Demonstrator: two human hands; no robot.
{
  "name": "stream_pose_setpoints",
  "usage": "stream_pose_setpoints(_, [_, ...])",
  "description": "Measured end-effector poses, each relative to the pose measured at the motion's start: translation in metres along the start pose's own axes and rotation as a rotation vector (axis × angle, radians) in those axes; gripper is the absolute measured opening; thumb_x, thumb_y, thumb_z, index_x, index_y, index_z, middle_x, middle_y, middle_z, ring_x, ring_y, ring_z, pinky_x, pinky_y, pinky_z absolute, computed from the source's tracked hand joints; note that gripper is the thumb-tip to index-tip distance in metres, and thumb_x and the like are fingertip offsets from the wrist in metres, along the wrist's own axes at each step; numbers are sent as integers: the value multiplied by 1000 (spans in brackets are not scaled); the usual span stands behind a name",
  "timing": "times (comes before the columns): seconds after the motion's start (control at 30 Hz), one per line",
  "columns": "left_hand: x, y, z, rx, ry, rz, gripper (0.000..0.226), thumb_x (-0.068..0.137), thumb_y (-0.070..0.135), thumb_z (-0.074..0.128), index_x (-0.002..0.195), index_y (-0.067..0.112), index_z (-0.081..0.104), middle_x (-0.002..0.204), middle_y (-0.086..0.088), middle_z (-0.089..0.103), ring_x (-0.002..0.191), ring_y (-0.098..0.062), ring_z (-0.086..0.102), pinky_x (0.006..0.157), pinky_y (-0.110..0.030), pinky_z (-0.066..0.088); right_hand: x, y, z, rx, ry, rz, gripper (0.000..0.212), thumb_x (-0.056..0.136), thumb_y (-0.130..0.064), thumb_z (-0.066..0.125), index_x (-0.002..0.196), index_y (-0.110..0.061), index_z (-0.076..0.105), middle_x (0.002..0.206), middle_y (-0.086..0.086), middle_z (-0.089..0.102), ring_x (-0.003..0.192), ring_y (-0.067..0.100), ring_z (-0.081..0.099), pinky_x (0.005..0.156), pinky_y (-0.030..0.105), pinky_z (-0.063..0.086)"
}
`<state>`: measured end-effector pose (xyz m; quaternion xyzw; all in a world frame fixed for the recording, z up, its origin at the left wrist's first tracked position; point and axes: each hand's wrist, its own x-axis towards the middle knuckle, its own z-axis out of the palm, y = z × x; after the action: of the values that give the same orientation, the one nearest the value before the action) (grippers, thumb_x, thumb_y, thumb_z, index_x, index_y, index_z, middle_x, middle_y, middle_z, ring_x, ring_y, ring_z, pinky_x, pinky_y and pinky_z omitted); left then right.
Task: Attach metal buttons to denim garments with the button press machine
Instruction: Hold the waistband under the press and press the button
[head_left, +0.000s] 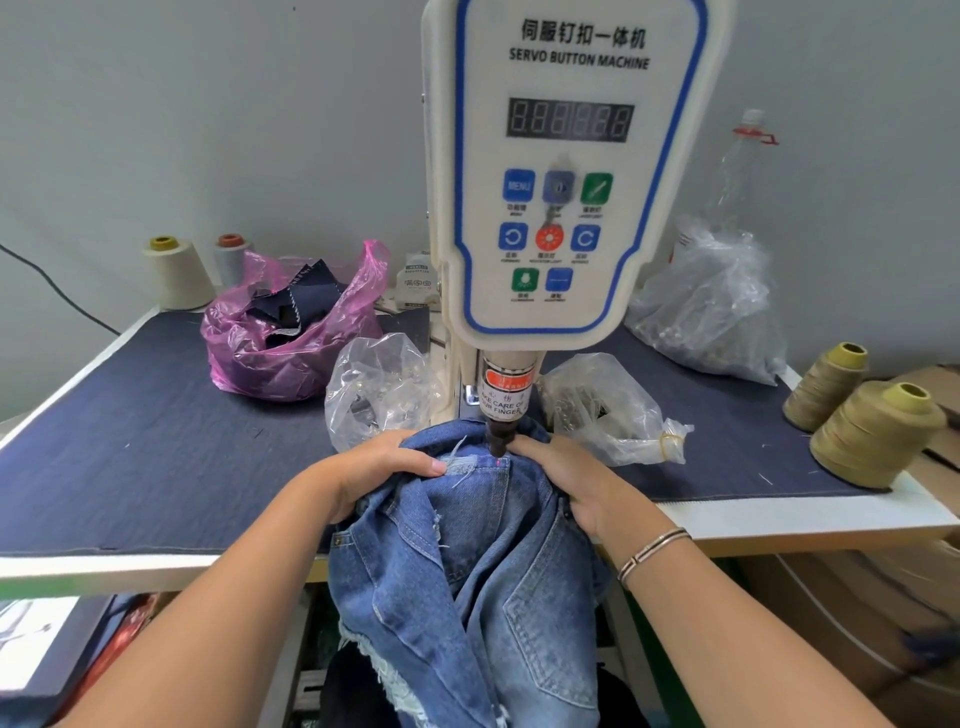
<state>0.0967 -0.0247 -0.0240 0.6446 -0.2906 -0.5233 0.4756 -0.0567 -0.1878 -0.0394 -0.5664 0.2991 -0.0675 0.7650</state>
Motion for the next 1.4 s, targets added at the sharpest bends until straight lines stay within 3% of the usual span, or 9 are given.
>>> stream_pose_setpoints(0.23, [-1, -1, 0, -38, -2, -4, 40, 65, 20, 69, 105, 18, 68, 94, -13, 74, 78, -24, 72, 63, -31, 58, 1, 2, -1, -5, 9, -3, 26, 81, -26, 72, 102, -10, 71, 98, 13, 74, 92, 26, 70, 84, 33, 55])
stream_pose_setpoints(0.43, [1, -1, -2, -30, -1, -8, 38, 65, 20, 69, 103, 20, 70, 97, -14, 74, 81, -25, 72, 65, -31, 57, 0, 1, -2, -8, -7, -5, 27, 81, -28, 73, 102, -11, 72, 98, 12, 74, 91, 24, 71, 76, 30, 55])
stream_pose_setpoints(0.57, [0, -1, -2, -43, -6, -13, 31, 66, 20, 70, 96, 24, 74, 96, -13, 74, 80, -25, 73, 63, -31, 57, 0, 0, -3, 17, -35, 19, 35, 79, -31, 74, 108, -11, 71, 104, 14, 72, 98, 27, 69, 91, 38, 53])
stream_pose_setpoints(0.7, [0, -2, -2, -35, -3, -2, 31, 66, 21, 70, 97, 25, 73, 100, -14, 74, 83, -26, 72, 65, -32, 58, 0, -2, -4, -13, 34, 54, 30, 80, -50, 67, 97, -25, 73, 95, -1, 75, 90, 13, 71, 81, 29, 51])
stream_pose_setpoints(0.8, [0, -2, -2, -30, 3, 1, 36, 66, 22, 70, 102, 22, 71, 101, -14, 74, 84, -26, 72, 65, -32, 57, 1, -2, -4, -58, 76, 38, 25, 86, -49, 62, 90, -26, 70, 84, -8, 75, 80, 7, 70, 69, 25, 49])
stream_pose_setpoints(1.03, [1, -4, -3, -11, 7, 3, 43, 66, 23, 70, 109, 19, 68, 104, -15, 73, 88, -29, 71, 71, -34, 58, 3, -1, -4, -74, 98, 41, 24, 87, -49, 60, 91, -26, 68, 83, -10, 73, 87, 8, 66, 70, 25, 48])
stream_pose_setpoints(1.17, [3, -5, -4, -33, -3, -4, 42, 67, 21, 70, 108, 19, 68, 103, -15, 73, 87, -28, 71, 70, -34, 57, 5, 0, -5, -67, 84, 47, 32, 88, -48, 60, 102, -21, 69, 94, -2, 75, 93, 13, 69, 83, 28, 52])
stream_pose_setpoints(1.27, [4, -6, -4, -28, -6, -2, 40, 66, 21, 71, 106, 20, 69, 103, -16, 73, 87, -28, 71, 69, -33, 57, 3, 0, -5, -87, 80, 37, 32, 88, -50, 59, 99, -22, 70, 86, -7, 75, 83, 6, 70, 70, 21, 52])
stream_pose_setpoints(1.4, [5, -6, -5, -29, -9, -7, 43, 66, 21, 71, 108, 19, 68, 105, -16, 72, 89, -29, 71, 70, -34, 57, 5, 0, -5, -69, 86, 54, 35, 88, -48, 60, 103, -19, 70, 99, 3, 74, 98, 20, 68, 92, 35, 50])
